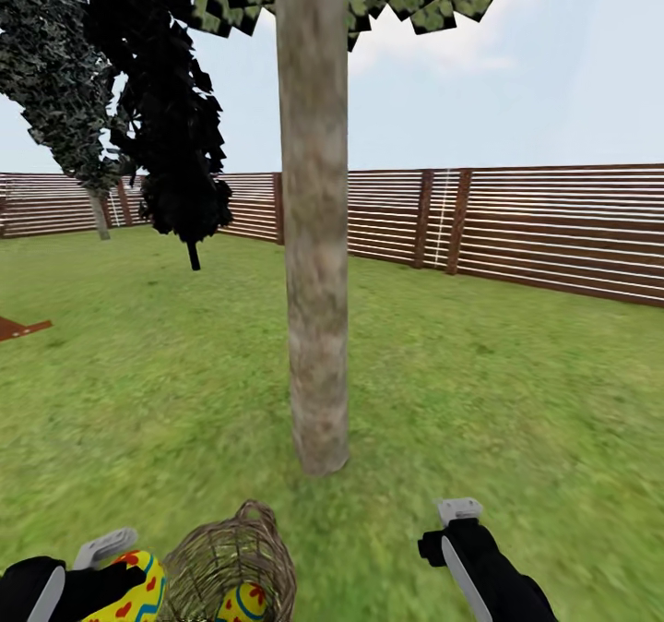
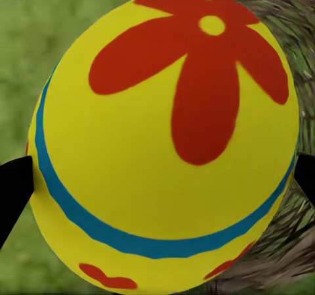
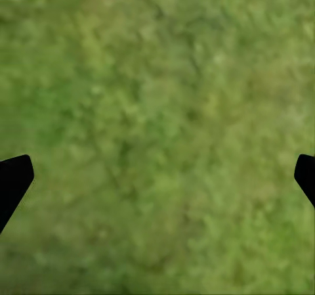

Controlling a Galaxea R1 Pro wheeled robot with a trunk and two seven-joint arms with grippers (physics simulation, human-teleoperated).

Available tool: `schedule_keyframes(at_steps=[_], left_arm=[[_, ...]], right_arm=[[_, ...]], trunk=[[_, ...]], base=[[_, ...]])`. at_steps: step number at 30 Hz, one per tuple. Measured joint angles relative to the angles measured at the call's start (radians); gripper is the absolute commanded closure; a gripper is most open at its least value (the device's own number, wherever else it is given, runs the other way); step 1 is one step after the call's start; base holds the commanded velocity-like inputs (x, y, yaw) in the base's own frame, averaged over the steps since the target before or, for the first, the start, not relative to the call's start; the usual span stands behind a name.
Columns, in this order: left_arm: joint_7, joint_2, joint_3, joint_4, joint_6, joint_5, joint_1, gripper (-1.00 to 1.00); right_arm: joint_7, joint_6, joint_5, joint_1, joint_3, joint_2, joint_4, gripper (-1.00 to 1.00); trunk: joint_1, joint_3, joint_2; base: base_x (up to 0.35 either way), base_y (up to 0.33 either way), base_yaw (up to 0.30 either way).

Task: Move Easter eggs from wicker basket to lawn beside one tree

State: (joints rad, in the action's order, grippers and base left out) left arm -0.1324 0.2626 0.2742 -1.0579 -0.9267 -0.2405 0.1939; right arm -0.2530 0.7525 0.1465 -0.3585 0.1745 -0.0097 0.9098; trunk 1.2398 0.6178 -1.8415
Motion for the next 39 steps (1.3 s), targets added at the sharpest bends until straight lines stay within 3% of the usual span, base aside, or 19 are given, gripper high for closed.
schedule_keyframes(at_steps=[16,21,23,26,30,32,33,34,36,38,39], left_arm=[[0.0,0.002,0.007,-0.02,0.006,-0.001,0.0,1.0],[0.006,0.001,0.009,-0.109,0.069,0.0,0.0,1.0],[0.011,0.0,0.008,-0.205,0.08,-0.005,0.002,1.0],[0.014,-0.022,0.009,-0.229,0.099,-0.046,0.011,1.0],[0.029,-0.034,0.009,-0.232,0.295,-0.059,0.02,1.0],[0.071,-0.031,0.012,-0.224,0.446,-0.059,0.034,1.0],[0.085,-0.029,0.049,-0.211,0.548,-0.057,0.037,1.0],[0.089,-0.029,0.069,-0.201,0.567,-0.058,0.039,1.0],[0.165,-0.029,0.083,-0.148,0.541,-0.058,0.103,1.0],[0.236,-0.027,0.085,-0.111,0.442,-0.114,0.158,1.0],[0.245,-0.022,0.085,-0.105,0.43,-0.127,0.173,1.0]], right_arm=[[0.001,0.001,0.002,0.0,0.0,0.0,0.0,-1.0],[0.003,0.0,0.004,0.0,0.015,0.003,0.0,-1.0],[0.003,-0.001,0.004,0.0,0.017,0.004,0.0,-1.0],[0.003,-0.001,0.003,0.0,0.018,0.011,0.0,-1.0],[0.003,-0.001,0.003,0.0,0.018,0.02,0.0,-1.0],[0.003,-0.001,0.004,0.0,0.032,0.035,0.0,-1.0],[0.003,-0.001,0.007,0.0,0.058,0.044,0.0,-1.0],[0.003,-0.001,0.007,0.0,0.068,0.048,0.0,-1.0],[0.003,-0.001,0.008,0.0,0.073,0.05,0.0,-1.0],[0.003,-0.002,0.01,0.0,0.074,0.051,0.0,-1.0],[0.003,-0.002,0.011,0.0,0.074,0.051,0.0,-1.0]], trunk=[[0.0,0.0,0.0],[0.0,0.0,0.0],[0.0,0.0,0.0],[0.0,0.0,0.0],[0.0,0.0,0.0],[0.0,0.0,0.0],[0.0,0.0,0.0],[0.0,0.0,0.0],[0.0,0.0,0.0],[0.0,0.0,0.0],[0.0,0.0,0.0]], base=[[0.0,0.0,0.291],[0.0,0.0,0.292],[0.0,0.0,0.292],[0.0,0.0,0.292],[0.0,0.0,0.292],[0.0,0.0,0.292],[0.0,0.0,0.292],[0.0,0.0,0.292],[0.0,0.0,0.292],[0.0,0.0,0.292],[0.0,0.0,0.292]])
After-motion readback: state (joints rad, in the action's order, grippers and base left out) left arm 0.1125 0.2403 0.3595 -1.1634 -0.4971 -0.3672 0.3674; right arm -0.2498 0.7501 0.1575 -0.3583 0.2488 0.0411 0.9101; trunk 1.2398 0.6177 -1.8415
